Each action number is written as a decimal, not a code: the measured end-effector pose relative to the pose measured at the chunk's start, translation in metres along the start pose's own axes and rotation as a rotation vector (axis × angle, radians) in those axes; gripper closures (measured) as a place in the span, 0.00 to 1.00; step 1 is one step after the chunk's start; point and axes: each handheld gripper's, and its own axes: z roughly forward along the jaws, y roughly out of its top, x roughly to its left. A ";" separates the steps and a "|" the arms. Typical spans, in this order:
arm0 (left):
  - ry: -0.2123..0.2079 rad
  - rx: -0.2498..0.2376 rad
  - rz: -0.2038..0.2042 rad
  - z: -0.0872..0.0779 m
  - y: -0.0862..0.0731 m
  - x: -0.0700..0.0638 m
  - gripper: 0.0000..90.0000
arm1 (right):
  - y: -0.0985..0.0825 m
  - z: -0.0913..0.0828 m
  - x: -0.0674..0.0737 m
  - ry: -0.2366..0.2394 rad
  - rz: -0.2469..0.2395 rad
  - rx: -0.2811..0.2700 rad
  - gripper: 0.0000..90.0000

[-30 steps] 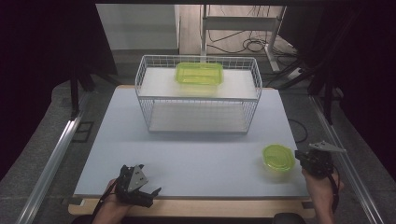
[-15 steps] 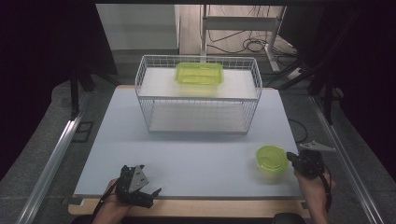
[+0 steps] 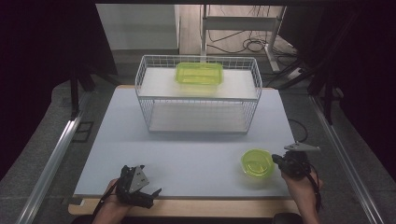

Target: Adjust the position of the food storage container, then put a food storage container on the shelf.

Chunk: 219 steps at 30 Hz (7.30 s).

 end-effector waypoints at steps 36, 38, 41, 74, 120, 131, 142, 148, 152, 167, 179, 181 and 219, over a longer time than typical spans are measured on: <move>-0.004 0.014 0.017 0.002 0.000 -0.001 0.03 | -0.009 0.022 0.043 0.240 -0.039 0.114 0.99; -0.002 0.013 0.016 0.002 0.000 -0.001 0.03 | -0.007 0.025 0.048 0.256 -0.061 0.110 0.99; -0.001 0.013 0.014 0.002 0.000 -0.001 0.03 | -0.003 0.031 0.057 0.274 -0.090 0.112 0.99; -0.003 0.018 0.025 0.002 0.000 -0.002 0.03 | 0.042 0.091 0.131 0.495 -0.182 0.126 0.99; -0.029 -0.043 -0.007 0.000 0.000 0.001 0.02 | 0.007 0.034 0.092 0.328 -0.174 -0.064 0.16; -0.026 -0.034 0.001 0.001 0.000 0.000 0.02 | 0.015 0.033 0.099 0.341 -0.161 -0.042 0.15; -0.020 -0.028 0.008 0.002 0.000 -0.001 0.02 | 0.036 0.036 0.108 0.448 -0.165 -0.041 0.30; -0.019 -0.021 0.017 0.002 0.000 -0.002 0.02 | 0.044 0.045 0.110 0.484 -0.164 0.004 0.41; -0.017 -0.019 0.019 0.002 0.000 -0.002 0.02 | 0.050 0.051 0.111 0.503 -0.164 0.026 0.48; -0.012 -0.017 0.025 0.002 0.000 -0.002 0.02 | 0.072 0.081 0.115 0.612 -0.104 0.091 0.64; -0.013 -0.013 0.033 0.002 0.000 -0.002 0.02 | 0.075 0.096 0.109 0.733 0.017 0.190 0.84; -0.013 -0.015 0.030 0.002 0.000 -0.002 0.02 | 0.075 0.095 0.109 0.760 0.037 0.201 0.88; -0.011 -0.014 0.035 0.001 0.000 -0.002 0.02 | 0.090 0.072 0.105 0.876 0.110 0.109 0.93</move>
